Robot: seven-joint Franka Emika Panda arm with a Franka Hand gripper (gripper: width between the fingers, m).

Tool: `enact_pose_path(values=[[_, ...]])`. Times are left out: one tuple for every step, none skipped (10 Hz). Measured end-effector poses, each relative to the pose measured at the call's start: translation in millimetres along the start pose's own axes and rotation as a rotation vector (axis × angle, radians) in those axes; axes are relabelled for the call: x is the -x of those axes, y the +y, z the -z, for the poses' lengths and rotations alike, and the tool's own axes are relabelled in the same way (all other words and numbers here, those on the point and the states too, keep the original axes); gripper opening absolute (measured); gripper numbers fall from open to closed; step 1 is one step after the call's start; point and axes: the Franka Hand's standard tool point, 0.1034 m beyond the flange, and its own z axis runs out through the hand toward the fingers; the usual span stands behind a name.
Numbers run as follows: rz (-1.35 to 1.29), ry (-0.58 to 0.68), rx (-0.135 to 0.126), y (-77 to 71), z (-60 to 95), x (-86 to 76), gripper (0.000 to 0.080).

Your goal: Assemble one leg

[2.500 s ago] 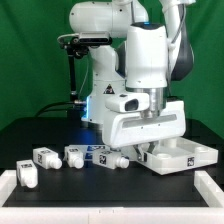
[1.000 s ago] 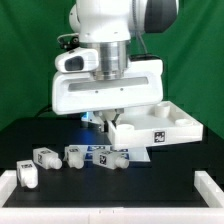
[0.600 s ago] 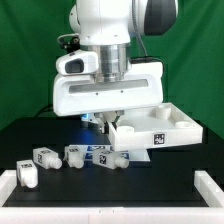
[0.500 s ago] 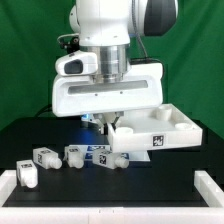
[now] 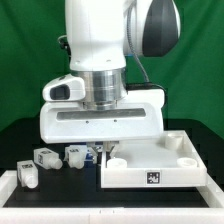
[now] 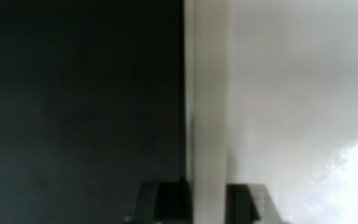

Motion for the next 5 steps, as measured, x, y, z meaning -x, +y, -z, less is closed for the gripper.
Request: enact_pose_path(values=[[0.000,-0.002,0.000,0.1,-1.2,0.6,0.0054],[0.000,-0.004,0.000,0.1,-1.9,0.9,0.0054],[0.000,-0.005,0.000,0.1,-2.8,1.2,0.0054],[0.000,-0.008,0.001,0.3,-5.1,1.7,0.0054],[0.000,-0.016,0.003,0.6,-14.2,-1.1,0.0054]])
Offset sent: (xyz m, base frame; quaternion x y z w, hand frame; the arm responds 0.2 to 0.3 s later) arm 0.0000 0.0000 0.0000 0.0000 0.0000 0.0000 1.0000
